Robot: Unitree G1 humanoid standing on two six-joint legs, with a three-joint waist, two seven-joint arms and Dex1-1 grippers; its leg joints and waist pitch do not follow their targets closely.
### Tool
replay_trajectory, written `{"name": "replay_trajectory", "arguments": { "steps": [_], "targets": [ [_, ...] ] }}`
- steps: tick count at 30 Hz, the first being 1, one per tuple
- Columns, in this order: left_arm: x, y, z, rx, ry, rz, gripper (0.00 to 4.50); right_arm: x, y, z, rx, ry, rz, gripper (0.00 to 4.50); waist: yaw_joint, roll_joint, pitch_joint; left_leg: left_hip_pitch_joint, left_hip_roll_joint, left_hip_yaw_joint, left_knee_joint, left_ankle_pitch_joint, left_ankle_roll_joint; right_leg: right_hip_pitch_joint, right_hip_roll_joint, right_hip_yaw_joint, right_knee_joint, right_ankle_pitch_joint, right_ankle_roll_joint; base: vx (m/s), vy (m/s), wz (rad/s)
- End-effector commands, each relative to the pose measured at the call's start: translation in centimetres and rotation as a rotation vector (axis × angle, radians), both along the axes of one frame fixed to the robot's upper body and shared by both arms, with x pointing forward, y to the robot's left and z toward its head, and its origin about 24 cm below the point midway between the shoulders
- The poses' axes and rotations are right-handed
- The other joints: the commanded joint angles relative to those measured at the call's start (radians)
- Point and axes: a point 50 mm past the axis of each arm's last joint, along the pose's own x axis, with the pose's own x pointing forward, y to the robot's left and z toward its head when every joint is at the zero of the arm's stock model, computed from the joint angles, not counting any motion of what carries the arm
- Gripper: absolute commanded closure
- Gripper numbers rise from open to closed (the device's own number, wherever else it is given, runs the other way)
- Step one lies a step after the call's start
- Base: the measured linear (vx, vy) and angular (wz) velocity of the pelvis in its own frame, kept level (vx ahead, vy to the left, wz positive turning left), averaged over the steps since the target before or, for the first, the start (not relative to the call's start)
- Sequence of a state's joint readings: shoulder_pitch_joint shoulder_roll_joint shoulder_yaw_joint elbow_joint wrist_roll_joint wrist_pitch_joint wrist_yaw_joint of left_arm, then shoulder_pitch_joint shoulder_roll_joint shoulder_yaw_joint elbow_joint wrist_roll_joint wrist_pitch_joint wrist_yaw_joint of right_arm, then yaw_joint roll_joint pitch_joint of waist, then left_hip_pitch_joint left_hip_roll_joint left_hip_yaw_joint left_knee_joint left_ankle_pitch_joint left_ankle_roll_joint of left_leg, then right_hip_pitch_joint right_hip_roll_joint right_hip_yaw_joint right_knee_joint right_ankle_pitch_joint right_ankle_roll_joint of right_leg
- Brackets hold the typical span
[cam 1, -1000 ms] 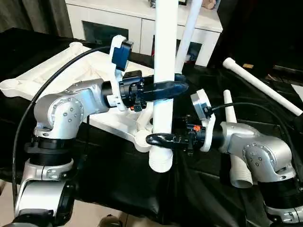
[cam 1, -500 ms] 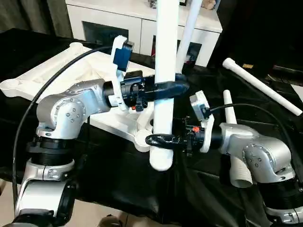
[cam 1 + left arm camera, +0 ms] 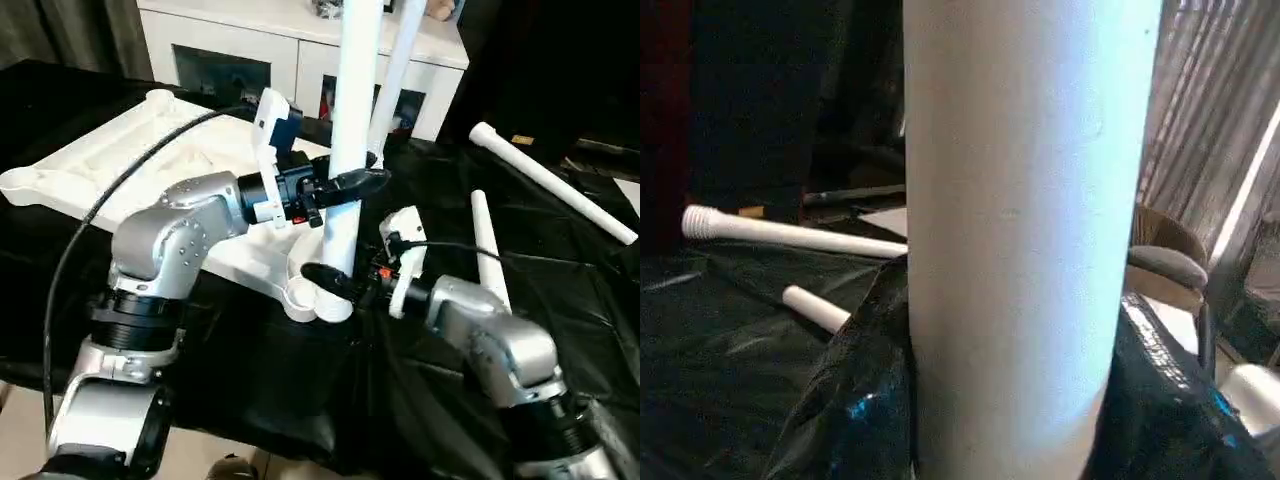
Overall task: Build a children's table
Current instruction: Pick table leg
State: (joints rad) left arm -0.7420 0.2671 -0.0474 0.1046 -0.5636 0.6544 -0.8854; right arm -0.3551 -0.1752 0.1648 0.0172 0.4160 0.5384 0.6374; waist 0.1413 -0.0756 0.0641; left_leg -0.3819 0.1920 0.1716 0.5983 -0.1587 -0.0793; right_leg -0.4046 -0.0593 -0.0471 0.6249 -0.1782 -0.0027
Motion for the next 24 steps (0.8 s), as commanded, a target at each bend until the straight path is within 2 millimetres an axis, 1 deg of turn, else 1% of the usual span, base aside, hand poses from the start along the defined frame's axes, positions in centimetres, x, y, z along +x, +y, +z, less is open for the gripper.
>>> {"name": "replay_trajectory", "arguments": {
  "steps": [1,4,5,6,9,10,13,15,16,20,21,22,24],
  "targets": [
    [0.1,-0.4,0.0,0.006,-0.014,0.008,2.68,0.4,-0.7,-0.3,-0.018,-0.002,-0.06,0.77,-0.005,0.011,-0.072,0.021,0.033,-0.009,-0.076,-0.234,-0.051,0.045,-0.077,0.041,-0.074,-0.24,-0.141,0.0,0.0,0.0],
    [0.2,-0.5,0.0,0.003,-0.017,0.016,2.68,0.4,-0.5,-0.4,-0.013,-0.003,-0.075,0.77,-0.006,0.012,-0.071,0.021,0.033,-0.01,-0.077,-0.247,-0.054,0.043,-0.077,0.041,-0.076,-0.263,-0.134,0.0,0.0,0.0],
    [0.3,-0.5,0.0,0.008,-0.024,0.025,2.68,0.5,-0.5,-0.4,-0.017,-0.007,-0.083,0.77,-0.005,0.015,-0.071,0.021,0.033,-0.01,-0.077,-0.251,-0.055,0.044,-0.078,0.041,-0.076,-0.268,-0.132,0.0,0.0,0.0],
    [0.3,-0.5,0.0,0.01,-0.027,0.03,2.68,0.5,-0.5,-0.4,-0.021,-0.011,-0.085,0.77,-0.006,0.014,-0.071,0.023,0.034,-0.011,-0.078,-0.256,-0.057,0.042,-0.077,0.041,-0.077,-0.269,-0.131,0.0,0.0,0.0],
    [0.5,-0.5,0.0,0.02,-0.036,0.05,2.68,0.7,-0.7,-0.8,-0.1,-0.036,-0.12,0.77,-0.006,0.014,-0.071,0.022,0.034,-0.01,-0.078,-0.25,-0.059,0.043,-0.076,0.042,-0.076,-0.253,-0.131,0.0,0.0,0.0],
    [0.5,-0.5,-0.1,0.026,-0.042,0.06,2.68,1.0,-0.9,-0.9,-0.112,-0.04,-0.158,0.77,-0.006,0.016,-0.071,0.022,0.033,-0.01,-0.078,-0.248,-0.061,0.044,-0.076,0.042,-0.076,-0.254,-0.129,0.0,0.0,0.0],
    [0.8,-0.6,-0.2,0.039,-0.052,0.087,2.68,1.5,-1.3,-1.2,-0.124,-0.049,-0.275,1.06,-0.008,0.014,-0.071,0.022,0.032,-0.011,-0.079,-0.253,-0.067,0.043,-0.077,0.042,-0.077,-0.263,-0.125,0.0,0.0,0.0],
    [0.8,-0.6,-0.2,0.034,-0.054,0.09,2.68,1.5,-1.4,-1.3,-0.112,-0.038,-0.312,1.13,-0.01,0.014,-0.072,0.023,0.033,-0.012,-0.079,-0.255,-0.066,0.043,-0.077,0.042,-0.075,-0.254,-0.127,0.0,0.0,0.0],
    [0.8,-0.7,-0.2,0.031,-0.054,0.093,2.68,1.5,-1.4,-1.3,-0.111,-0.039,-0.316,1.31,-0.01,0.016,-0.073,0.023,0.034,-0.012,-0.079,-0.253,-0.065,0.042,-0.076,0.042,-0.073,-0.237,-0.13,0.0,0.0,0.0],
    [0.9,-0.7,-0.1,0.027,-0.053,0.097,2.68,1.4,-1.1,-1.5,-0.103,-0.036,-0.323,1.59,-0.01,0.015,-0.074,0.022,0.033,-0.01,-0.077,-0.242,-0.059,0.044,-0.075,0.042,-0.07,-0.204,-0.138,0.0,0.0,0.0],
    [0.9,-0.8,-0.2,0.034,-0.055,0.092,2.68,1.3,-1.1,-1.5,-0.103,-0.037,-0.323,1.72,-0.01,0.015,-0.073,0.021,0.032,-0.01,-0.077,-0.242,-0.056,0.044,-0.075,0.042,-0.071,-0.208,-0.136,0.0,0.0,0.0],
    [0.9,-0.8,-0.2,0.039,-0.058,0.096,2.68,1.4,-1.0,-1.5,-0.105,-0.041,-0.322,1.82,-0.01,0.016,-0.073,0.021,0.032,-0.01,-0.078,-0.244,-0.056,0.044,-0.075,0.043,-0.071,-0.212,-0.133,0.0,0.0,0.0],
    [1.0,-0.8,-0.3,0.042,-0.06,0.1,2.68,1.4,-1.0,-1.5,-0.105,-0.045,-0.321,1.87,-0.011,0.016,-0.072,0.022,0.032,-0.01,-0.079,-0.253,-0.057,0.044,-0.075,0.042,-0.073,-0.228,-0.13,0.0,0.0,0.0]
  ]
}}
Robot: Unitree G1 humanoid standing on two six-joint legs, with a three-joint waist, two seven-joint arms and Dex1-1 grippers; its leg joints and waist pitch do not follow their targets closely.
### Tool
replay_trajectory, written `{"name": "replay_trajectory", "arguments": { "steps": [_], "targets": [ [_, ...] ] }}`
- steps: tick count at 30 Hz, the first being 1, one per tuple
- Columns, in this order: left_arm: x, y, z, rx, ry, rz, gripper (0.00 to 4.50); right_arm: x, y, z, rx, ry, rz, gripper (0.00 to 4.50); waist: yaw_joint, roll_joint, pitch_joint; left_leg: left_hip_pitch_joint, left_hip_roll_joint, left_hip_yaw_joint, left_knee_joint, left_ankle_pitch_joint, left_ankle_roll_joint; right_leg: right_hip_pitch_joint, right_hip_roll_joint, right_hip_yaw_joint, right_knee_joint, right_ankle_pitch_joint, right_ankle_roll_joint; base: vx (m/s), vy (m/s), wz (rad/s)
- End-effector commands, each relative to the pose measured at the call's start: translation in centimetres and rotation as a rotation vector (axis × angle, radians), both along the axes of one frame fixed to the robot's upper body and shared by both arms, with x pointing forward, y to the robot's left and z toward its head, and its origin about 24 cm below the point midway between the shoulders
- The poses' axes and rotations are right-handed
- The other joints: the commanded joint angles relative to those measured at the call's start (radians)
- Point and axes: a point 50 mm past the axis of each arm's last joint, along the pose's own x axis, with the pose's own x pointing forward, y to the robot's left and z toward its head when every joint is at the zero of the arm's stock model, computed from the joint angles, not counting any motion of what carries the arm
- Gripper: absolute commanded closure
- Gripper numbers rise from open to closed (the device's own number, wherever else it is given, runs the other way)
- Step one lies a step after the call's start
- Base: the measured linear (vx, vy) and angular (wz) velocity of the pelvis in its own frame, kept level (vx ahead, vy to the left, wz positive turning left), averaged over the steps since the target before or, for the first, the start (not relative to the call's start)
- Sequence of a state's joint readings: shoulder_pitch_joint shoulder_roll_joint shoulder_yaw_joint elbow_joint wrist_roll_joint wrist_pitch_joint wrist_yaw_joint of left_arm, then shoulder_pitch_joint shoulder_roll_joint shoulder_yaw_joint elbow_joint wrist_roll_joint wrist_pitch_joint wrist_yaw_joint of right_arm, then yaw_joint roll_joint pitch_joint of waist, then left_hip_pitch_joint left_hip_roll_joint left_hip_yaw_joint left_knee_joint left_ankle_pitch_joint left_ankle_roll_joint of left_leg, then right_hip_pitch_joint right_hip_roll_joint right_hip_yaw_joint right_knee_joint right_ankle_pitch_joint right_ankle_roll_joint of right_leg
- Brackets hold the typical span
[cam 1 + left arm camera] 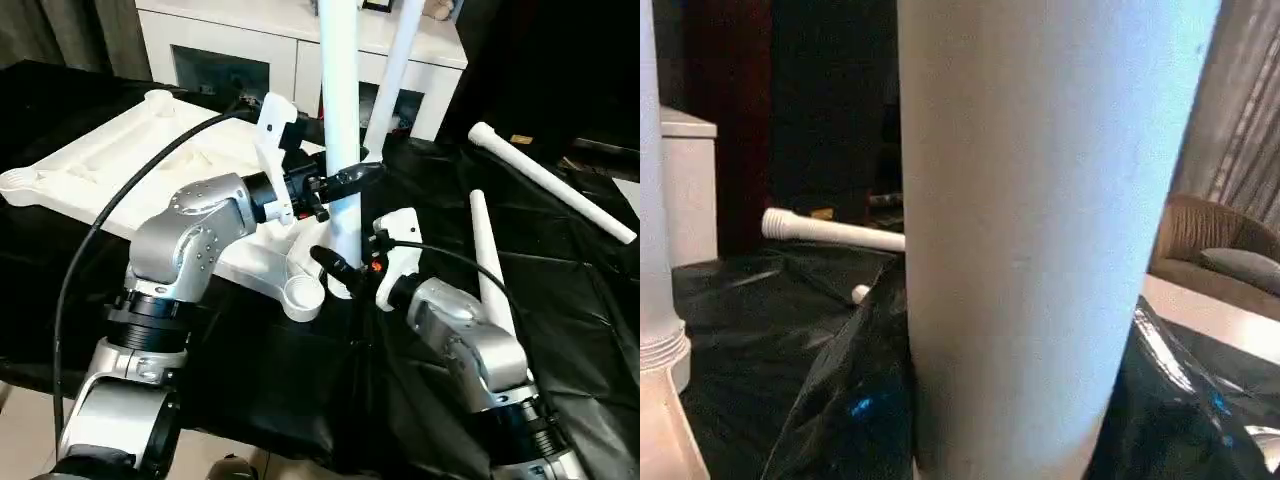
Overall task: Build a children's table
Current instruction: Pick table leg
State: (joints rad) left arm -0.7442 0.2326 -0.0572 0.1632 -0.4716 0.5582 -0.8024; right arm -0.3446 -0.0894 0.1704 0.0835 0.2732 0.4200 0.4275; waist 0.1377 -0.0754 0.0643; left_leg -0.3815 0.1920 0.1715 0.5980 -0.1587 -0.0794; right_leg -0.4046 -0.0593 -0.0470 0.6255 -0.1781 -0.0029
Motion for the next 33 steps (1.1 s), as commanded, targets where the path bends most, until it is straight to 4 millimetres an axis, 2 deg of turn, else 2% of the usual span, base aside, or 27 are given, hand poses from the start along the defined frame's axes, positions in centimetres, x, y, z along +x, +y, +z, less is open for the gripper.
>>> {"name": "replay_trajectory", "arguments": {
  "steps": [1,5,6,7,11,12,14,15,16,20,21,23,24,25,26,27,29,30,33],
  "targets": [
    [-0.1,-0.5,0.5,0.011,-0.023,-0.03,2.68,0.4,-1.5,-0.3,-0.018,0.004,-0.083,2.02,-0.007,0.016,-0.072,0.022,0.033,-0.01,-0.078,-0.258,-0.058,0.043,-0.076,0.042,-0.075,-0.238,-0.127,0.0,0.0,0.0],
    [0.2,-0.3,0.3,0.032,-0.025,0.0,2.69,0.5,-1.5,-0.1,-0.02,-0.01,-0.081,2.22,-0.008,0.016,-0.07,0.024,0.033,-0.011,-0.08,-0.273,-0.06,0.04,-0.075,0.043,-0.077,-0.254,-0.124,0.0,0.0,0.0],
    [0.6,-0.2,0.2,0.042,-0.019,0.041,2.13,0.5,-1.5,-0.1,-0.018,-0.013,-0.084,2.34,-0.007,0.017,-0.071,0.024,0.034,-0.012,-0.08,-0.273,-0.06,0.041,-0.076,0.043,-0.076,-0.25,-0.126,0.0,0.0,0.0],
    [1.0,-0.1,0.1,0.046,0.0,0.089,1.99,0.6,-1.6,0.0,-0.017,-0.016,-0.089,2.36,-0.008,0.017,-0.07,0.022,0.034,-0.011,-0.08,-0.277,-0.062,0.041,-0.074,0.043,-0.075,-0.247,-0.127,0.0,0.0,0.0],
    [2.2,0.5,-0.3,0.051,0.047,0.228,1.82,1.2,-1.7,0.5,-0.018,-0.041,-0.14,2.45,-0.007,0.016,-0.07,0.022,0.032,-0.013,-0.08,-0.278,-0.062,0.043,-0.077,0.043,-0.079,-0.267,-0.116,0.0,0.0,0.0],
    [2.4,0.6,-0.3,0.044,0.056,0.273,1.57,1.3,-1.7,0.6,-0.024,-0.051,-0.157,2.56,-0.007,0.016,-0.071,0.022,0.031,-0.012,-0.079,-0.27,-0.065,0.043,-0.076,0.043,-0.079,-0.263,-0.115,0.0,0.0,0.0],
    [2.6,0.7,-0.4,0.035,0.069,0.313,1.5,1.5,-1.7,0.8,-0.031,-0.06,-0.172,2.59,-0.008,0.015,-0.072,0.021,0.032,-0.012,-0.078,-0.263,-0.064,0.043,-0.075,0.043,-0.076,-0.236,-0.123,0.0,0.0,0.0],
    [2.7,0.6,-0.5,0.016,0.088,0.373,1.43,1.9,-1.8,1.0,-0.052,-0.073,-0.209,2.6,-0.008,0.018,-0.074,0.021,0.033,-0.012,-0.077,-0.253,-0.064,0.045,-0.076,0.042,-0.072,-0.215,-0.13,0.0,0.0,0.0],
    [2.7,0.5,-0.6,0.006,0.098,0.406,1.3,2.1,-1.8,1.0,-0.067,-0.081,-0.231,2.6,-0.009,0.014,-0.074,0.021,0.032,-0.012,-0.076,-0.246,-0.061,0.045,-0.075,0.041,-0.072,-0.198,-0.134,0.0,0.0,0.0],
    [2.2,-0.2,-0.8,0.004,0.099,0.403,1.05,2.4,-1.5,1.2,-0.102,-0.096,-0.248,2.61,-0.009,0.014,-0.076,0.019,0.031,-0.011,-0.073,-0.222,-0.053,0.048,-0.074,0.042,-0.069,-0.175,-0.129,0.0,0.0,0.0],
    [1.6,-1.2,-0.8,-0.07,0.155,0.352,0.96,2.7,-1.1,1.2,-0.154,-0.124,-0.248,2.61,-0.009,0.01,-0.075,0.019,0.03,-0.009,-0.073,-0.214,-0.05,0.046,-0.073,0.042,-0.07,-0.165,-0.128,0.0,0.0,0.0],
    [1.4,-1.8,-0.9,-0.124,0.225,0.347,0.68,2.9,-0.7,1.2,-0.191,-0.15,-0.26,2.61,-0.011,0.012,-0.075,0.017,0.03,-0.007,-0.071,-0.208,-0.056,0.047,-0.073,0.041,-0.065,-0.15,-0.147,0.0,0.0,0.0],
    [1.4,-1.9,-1.1,-0.126,0.251,0.358,0.68,3.0,-0.6,1.3,-0.2,-0.16,-0.265,2.61,-0.013,0.008,-0.074,0.018,0.028,-0.007,-0.07,-0.216,-0.053,0.047,-0.072,0.04,-0.067,-0.159,-0.151,0.0,0.0,0.0],
    [1.4,-2.0,-1.3,-0.113,0.27,0.38,0.61,3.1,-0.5,1.4,-0.21,-0.173,-0.272,2.61,-0.013,0.011,-0.074,0.021,0.029,-0.007,-0.069,-0.227,-0.047,0.043,-0.072,0.041,-0.071,-0.172,-0.144,0.0,0.0,0.0],
    [1.5,-2.0,-1.6,-0.099,0.283,0.405,0.59,3.2,-0.4,1.5,-0.213,-0.18,-0.276,2.61,-0.014,0.01,-0.073,0.018,0.029,-0.008,-0.071,-0.231,-0.046,0.045,-0.071,0.041,-0.071,-0.182,-0.139,0.0,0.0,0.0],
    [1.6,-2.0,-1.7,-0.088,0.284,0.427,0.59,3.2,-0.3,1.6,-0.213,-0.183,-0.276,2.61,-0.014,0.006,-0.072,0.019,0.029,-0.009,-0.073,-0.244,-0.043,0.045,-0.071,0.041,-0.075,-0.208,-0.123,0.0,0.0,0.0],
    [1.7,-2.0,-1.8,-0.086,0.285,0.441,0.59,3.3,-0.2,1.6,-0.212,-0.184,-0.276,2.61,-0.017,0.008,-0.071,0.019,0.029,-0.01,-0.074,-0.253,-0.042,0.044,-0.071,0.041,-0.079,-0.23,-0.107,0.0,0.0,0.0],
    [1.7,-2.0,-1.8,-0.092,0.289,0.446,0.88,3.3,-0.2,1.7,-0.214,-0.187,-0.278,2.61,-0.019,0.007,-0.071,0.017,0.028,-0.011,-0.074,-0.251,-0.042,0.045,-0.069,0.041,-0.078,-0.227,-0.102,0.0,0.0,0.0],
    [1.9,-1.6,-1.4,-0.131,0.29,0.472,1.05,3.3,-0.3,1.6,-0.216,-0.191,-0.287,2.61,-0.027,0.006,-0.073,0.015,0.027,-0.01,-0.073,-0.239,-0.039,0.048,-0.069,0.04,-0.076,-0.204,-0.105,0.0,0.0,0.0]
  ]
}}
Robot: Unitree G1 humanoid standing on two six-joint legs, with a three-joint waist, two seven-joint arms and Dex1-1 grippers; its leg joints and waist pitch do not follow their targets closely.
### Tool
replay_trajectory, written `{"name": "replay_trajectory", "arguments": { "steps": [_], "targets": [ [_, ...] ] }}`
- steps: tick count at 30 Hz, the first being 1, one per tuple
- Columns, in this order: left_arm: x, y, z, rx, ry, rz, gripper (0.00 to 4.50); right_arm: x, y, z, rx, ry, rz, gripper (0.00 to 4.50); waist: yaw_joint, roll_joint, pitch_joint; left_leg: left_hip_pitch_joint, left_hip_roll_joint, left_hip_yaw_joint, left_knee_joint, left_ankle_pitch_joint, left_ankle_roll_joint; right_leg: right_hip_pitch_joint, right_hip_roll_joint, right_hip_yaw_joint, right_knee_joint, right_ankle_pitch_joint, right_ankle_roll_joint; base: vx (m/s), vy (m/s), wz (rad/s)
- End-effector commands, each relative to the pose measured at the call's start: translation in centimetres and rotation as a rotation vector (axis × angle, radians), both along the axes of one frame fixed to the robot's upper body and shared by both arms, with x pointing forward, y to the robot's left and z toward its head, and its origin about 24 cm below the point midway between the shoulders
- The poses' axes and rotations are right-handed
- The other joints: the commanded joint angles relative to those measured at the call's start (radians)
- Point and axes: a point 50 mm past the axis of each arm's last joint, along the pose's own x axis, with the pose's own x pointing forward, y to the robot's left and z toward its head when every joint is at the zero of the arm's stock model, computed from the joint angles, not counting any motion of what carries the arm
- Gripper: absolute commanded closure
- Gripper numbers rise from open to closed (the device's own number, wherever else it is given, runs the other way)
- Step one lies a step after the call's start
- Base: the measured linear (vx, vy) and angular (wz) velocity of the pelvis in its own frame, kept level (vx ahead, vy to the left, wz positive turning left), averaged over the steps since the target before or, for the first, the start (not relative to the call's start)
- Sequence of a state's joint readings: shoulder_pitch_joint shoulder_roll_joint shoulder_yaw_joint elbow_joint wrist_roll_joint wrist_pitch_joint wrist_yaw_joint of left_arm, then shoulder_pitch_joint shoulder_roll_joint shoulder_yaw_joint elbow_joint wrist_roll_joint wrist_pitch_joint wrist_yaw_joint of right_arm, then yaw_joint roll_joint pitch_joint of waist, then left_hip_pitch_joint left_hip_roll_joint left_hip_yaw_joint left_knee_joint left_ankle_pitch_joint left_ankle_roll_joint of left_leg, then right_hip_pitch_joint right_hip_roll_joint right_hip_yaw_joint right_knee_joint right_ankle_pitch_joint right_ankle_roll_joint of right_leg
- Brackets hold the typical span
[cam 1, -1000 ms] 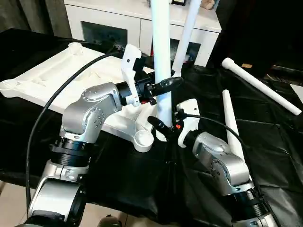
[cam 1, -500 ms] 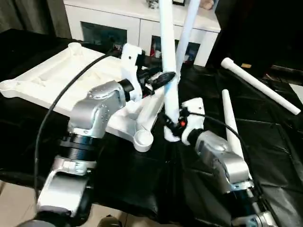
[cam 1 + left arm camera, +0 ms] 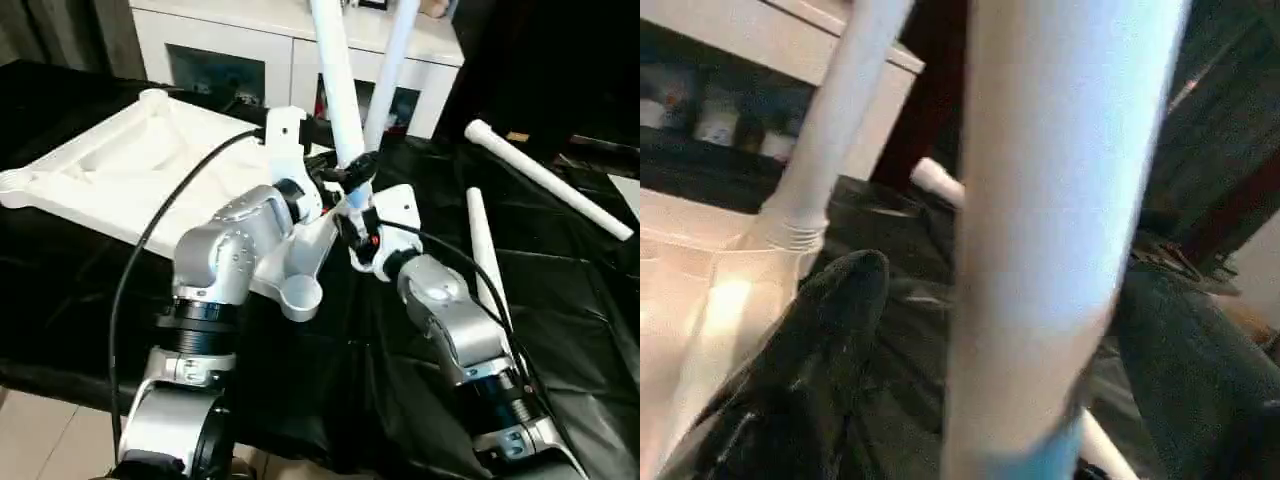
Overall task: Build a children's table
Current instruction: Pick table leg
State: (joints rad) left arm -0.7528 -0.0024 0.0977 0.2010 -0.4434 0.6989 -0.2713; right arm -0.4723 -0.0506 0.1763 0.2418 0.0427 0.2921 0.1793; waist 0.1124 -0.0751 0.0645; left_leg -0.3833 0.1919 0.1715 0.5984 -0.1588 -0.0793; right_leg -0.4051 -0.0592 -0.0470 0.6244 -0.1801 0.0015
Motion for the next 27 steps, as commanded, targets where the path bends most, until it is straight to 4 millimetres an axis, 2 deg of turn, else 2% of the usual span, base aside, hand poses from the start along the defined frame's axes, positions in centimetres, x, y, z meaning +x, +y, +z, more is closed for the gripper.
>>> {"name": "replay_trajectory", "arguments": {
  "steps": [1,7,8,11,13,20,27],
  "targets": [
    [0.14,0.06,0.68,-0.009,-0.011,0.02,1.18,0.28,-0.32,0.53,0.001,-0.034,-0.02,2.61,-0.002,0.009,-0.073,0.018,0.027,-0.01,-0.073,-0.24,-0.038,0.047,-0.069,0.04,-0.075,-0.202,-0.111,0.0,0.0,0.0],
    [0.47,0.62,0.95,-0.019,-0.022,0.064,1.51,0.13,-0.15,0.45,0.008,-0.038,-0.002,2.62,-0.003,0.009,-0.073,0.019,0.028,-0.01,-0.073,-0.239,-0.031,0.046,-0.069,0.041,-0.075,-0.191,-0.119,0.0,0.0,0.0],
    [0.49,0.63,0.94,-0.027,-0.019,0.06,1.72,0.07,-0.06,0.42,0.011,-0.037,0.006,2.62,-0.004,0.009,-0.072,0.019,0.028,-0.01,-0.073,-0.239,-0.031,0.046,-0.069,0.041,-0.075,-0.19,-0.12,0.0,0.0,0.0],
    [0.36,0.46,0.88,-0.048,-0.011,0.033,1.89,-0.1,0.23,0.44,0.016,-0.041,0.026,2.62,-0.003,0.009,-0.072,0.018,0.028,-0.01,-0.073,-0.242,-0.03,0.047,-0.07,0.041,-0.076,-0.193,-0.121,0.0,0.0,0.0],
    [0.24,0.32,0.89,-0.066,-0.006,0.018,2.22,-0.17,0.36,0.45,0.016,-0.044,0.037,2.62,-0.004,0.011,-0.072,0.018,0.028,-0.01,-0.073,-0.243,-0.031,0.047,-0.069,0.041,-0.076,-0.193,-0.121,0.0,0.0,0.0],
    [0.08,0.37,1.18,-0.116,-0.005,0.001,2.58,-0.28,0.64,0.56,0.022,-0.054,0.064,2.62,-0.004,0.01,-0.071,0.018,0.028,-0.01,-0.074,-0.255,-0.032,0.046,-0.069,0.041,-0.078,-0.208,-0.12,0.0,0.0,0.0],
    [0.26,1.05,1.44,-0.121,-0.014,0.021,2.64,-0.35,0.48,0.61,0.017,-0.062,0.074,2.62,-0.004,0.008,-0.071,0.019,0.029,-0.01,-0.075,-0.254,-0.031,0.045,-0.07,0.041,-0.078,-0.216,-0.116,0.0,0.0,0.0]
  ]
}}
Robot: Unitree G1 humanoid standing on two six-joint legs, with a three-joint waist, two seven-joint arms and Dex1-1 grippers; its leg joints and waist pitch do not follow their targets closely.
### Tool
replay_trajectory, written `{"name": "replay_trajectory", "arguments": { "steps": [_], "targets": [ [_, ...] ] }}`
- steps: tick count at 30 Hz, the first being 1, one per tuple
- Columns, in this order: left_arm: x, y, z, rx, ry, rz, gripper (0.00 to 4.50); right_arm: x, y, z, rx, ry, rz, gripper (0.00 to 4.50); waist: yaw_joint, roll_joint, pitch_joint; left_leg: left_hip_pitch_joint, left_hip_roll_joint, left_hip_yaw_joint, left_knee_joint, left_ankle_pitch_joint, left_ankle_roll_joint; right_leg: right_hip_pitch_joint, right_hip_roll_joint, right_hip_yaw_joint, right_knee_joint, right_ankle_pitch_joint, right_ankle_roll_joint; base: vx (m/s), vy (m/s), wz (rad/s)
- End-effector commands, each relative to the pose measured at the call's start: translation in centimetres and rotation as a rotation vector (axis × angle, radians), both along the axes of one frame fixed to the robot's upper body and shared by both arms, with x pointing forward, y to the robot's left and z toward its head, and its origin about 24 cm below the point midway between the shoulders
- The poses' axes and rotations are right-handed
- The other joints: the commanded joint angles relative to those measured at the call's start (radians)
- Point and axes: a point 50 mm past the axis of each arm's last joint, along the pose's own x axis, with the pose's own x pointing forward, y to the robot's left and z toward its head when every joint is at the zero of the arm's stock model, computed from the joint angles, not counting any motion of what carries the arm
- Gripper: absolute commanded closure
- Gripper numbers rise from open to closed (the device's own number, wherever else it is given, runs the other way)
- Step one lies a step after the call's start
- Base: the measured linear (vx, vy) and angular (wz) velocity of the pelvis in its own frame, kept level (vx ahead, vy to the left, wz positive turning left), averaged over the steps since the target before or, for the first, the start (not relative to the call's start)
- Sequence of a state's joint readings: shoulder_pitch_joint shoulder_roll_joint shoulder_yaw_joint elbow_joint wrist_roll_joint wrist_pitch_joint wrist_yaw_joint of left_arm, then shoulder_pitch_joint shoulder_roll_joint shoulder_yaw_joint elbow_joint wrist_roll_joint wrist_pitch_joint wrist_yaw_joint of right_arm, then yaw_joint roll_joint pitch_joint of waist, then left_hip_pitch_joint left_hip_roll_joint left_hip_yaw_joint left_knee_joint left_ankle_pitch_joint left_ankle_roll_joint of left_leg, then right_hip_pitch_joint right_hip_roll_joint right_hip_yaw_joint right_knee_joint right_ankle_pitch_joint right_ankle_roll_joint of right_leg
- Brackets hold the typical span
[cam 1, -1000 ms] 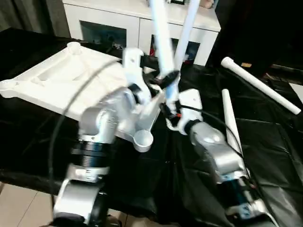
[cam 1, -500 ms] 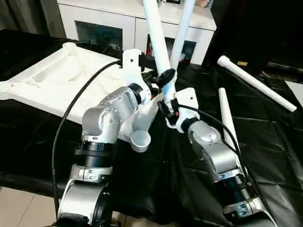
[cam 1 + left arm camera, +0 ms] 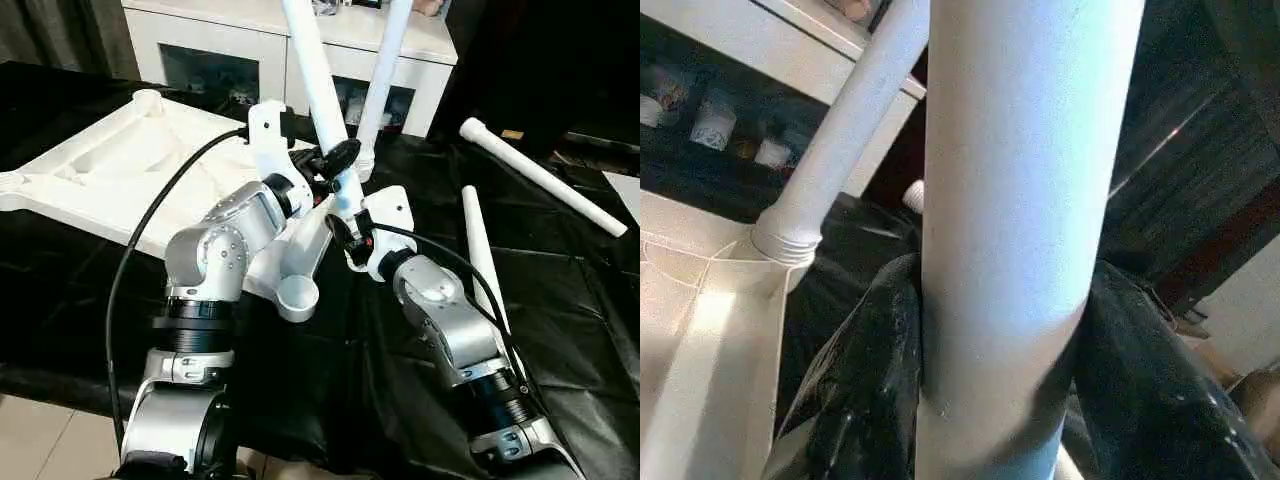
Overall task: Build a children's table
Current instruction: Pick table leg
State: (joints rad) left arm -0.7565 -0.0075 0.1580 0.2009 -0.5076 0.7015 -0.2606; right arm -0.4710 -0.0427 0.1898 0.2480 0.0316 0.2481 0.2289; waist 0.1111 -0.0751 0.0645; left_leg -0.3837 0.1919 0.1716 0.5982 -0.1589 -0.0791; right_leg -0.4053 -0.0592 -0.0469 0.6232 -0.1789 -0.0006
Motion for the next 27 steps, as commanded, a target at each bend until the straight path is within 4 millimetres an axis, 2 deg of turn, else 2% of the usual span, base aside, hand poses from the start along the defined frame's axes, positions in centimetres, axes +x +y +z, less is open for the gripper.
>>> {"name": "replay_trajectory", "arguments": {
  "steps": [1,2,3,4,7,10,12,14,15,19,20,22,26,27],
  "targets": [
    [0.1,0.4,1.1,-0.026,-0.028,0.007,2.64,-0.1,-0.4,0.4,0.006,-0.034,0.001,2.62,-0.002,0.009,-0.071,0.02,0.029,-0.01,-0.075,-0.253,-0.033,0.045,-0.07,0.041,-0.077,-0.219,-0.113,0.0,0.0,0.0],
    [0.1,0.6,1.1,-0.024,-0.03,0.009,2.65,0.0,-0.5,0.6,0.016,-0.038,-0.003,2.62,-0.003,0.009,-0.071,0.02,0.029,-0.01,-0.075,-0.253,-0.033,0.044,-0.069,0.041,-0.077,-0.217,-0.113,0.0,0.0,0.0],
    [0.2,0.7,1.1,-0.023,-0.031,0.011,2.65,0.1,-0.5,0.6,0.024,-0.041,-0.005,2.06,-0.003,0.009,-0.072,0.02,0.029,-0.01,-0.075,-0.251,-0.033,0.045,-0.069,0.041,-0.075,-0.21,-0.115,0.0,0.0,0.0],
    [0.1,0.7,1.2,-0.021,-0.032,0.008,2.65,0.1,-0.5,0.7,0.047,-0.03,0.01,1.92,-0.003,0.004,-0.071,0.019,0.029,-0.01,-0.075,-0.25,-0.032,0.045,-0.069,0.041,-0.076,-0.209,-0.115,0.0,0.0,0.0],
    [-0.1,1.0,1.3,0.004,-0.035,-0.023,2.65,-0.2,-0.7,1.2,0.16,0.022,0.095,1.72,-0.003,0.007,-0.071,0.019,0.03,-0.011,-0.075,-0.253,-0.016,0.046,-0.069,0.041,-0.074,-0.211,-0.114,0.0,0.0,0.0],
    [-0.2,1.1,1.5,0.02,-0.044,-0.045,2.65,-0.6,-0.9,1.6,0.176,0.042,0.193,1.38,-0.001,0.007,-0.072,0.018,0.03,-0.01,-0.074,-0.234,-0.011,0.047,-0.069,0.041,-0.073,-0.187,-0.124,0.0,0.0,0.0],
    [-0.3,1.3,1.7,0.026,-0.05,-0.055,2.65,-1.0,-1.3,2.0,0.187,0.07,0.262,1.27,0.003,0.006,-0.071,0.022,0.032,-0.009,-0.072,-0.226,-0.004,0.047,-0.068,0.041,-0.073,-0.179,-0.127,0.0,0.0,0.0],
    [-0.3,1.3,1.7,0.027,-0.05,-0.057,2.65,-1.1,-1.5,2.1,0.197,0.08,0.279,1.06,0.005,0.007,-0.071,0.02,0.033,-0.01,-0.074,-0.222,-0.008,0.048,-0.071,0.041,-0.072,-0.181,-0.133,0.0,0.0,0.0],
    [-0.3,1.4,1.9,0.025,-0.05,-0.055,2.65,-1.1,-2.1,2.4,0.205,0.09,0.286,1.0,0.005,0.003,-0.071,0.019,0.031,-0.009,-0.073,-0.217,-0.008,0.049,-0.071,0.041,-0.072,-0.186,-0.134,0.0,0.0,0.0],
    [-0.2,1.6,2.0,0.024,-0.048,-0.061,2.65,-1.0,-3.0,2.8,0.227,0.11,0.282,0.81,0.007,0.001,-0.072,0.018,0.031,-0.009,-0.072,-0.211,-0.012,0.049,-0.073,0.04,-0.074,-0.21,-0.135,0.0,0.0,0.0],
    [-0.2,1.8,2.0,0.025,-0.042,-0.063,2.65,-0.7,-3.9,3.2,0.252,0.129,0.271,0.73,0.007,0.004,-0.071,0.018,0.03,-0.009,-0.072,-0.211,-0.014,0.048,-0.073,0.04,-0.075,-0.213,-0.134,0.0,0.0,0.0],
    [-0.2,2.0,2.1,0.029,-0.031,-0.082,2.65,-0.4,-5.9,3.9,0.298,0.185,0.266,0.73,0.007,0.004,-0.071,0.022,0.029,-0.009,-0.071,-0.216,-0.013,0.049,-0.068,0.039,-0.075,-0.218,-0.128,0.0,0.0,0.0],
    [-0.3,2.1,2.1,0.029,-0.031,-0.092,2.65,-0.2,-6.7,3.9,0.291,0.217,0.241,0.73,0.01,0.001,-0.073,0.016,0.027,-0.007,-0.069,-0.186,-0.016,0.051,-0.072,0.039,-0.076,-0.211,-0.124,0.0,0.0,0.0],
    [-0.3,2.1,2.2,0.028,-0.03,-0.093,2.65,-0.1,-6.9,3.8,0.29,0.223,0.23,0.73,0.008,-0.003,-0.074,0.012,0.027,-0.008,-0.069,-0.175,-0.015,0.054,-0.073,0.038,-0.074,-0.208,-0.127,0.0,0.0,0.0]
  ]
}}
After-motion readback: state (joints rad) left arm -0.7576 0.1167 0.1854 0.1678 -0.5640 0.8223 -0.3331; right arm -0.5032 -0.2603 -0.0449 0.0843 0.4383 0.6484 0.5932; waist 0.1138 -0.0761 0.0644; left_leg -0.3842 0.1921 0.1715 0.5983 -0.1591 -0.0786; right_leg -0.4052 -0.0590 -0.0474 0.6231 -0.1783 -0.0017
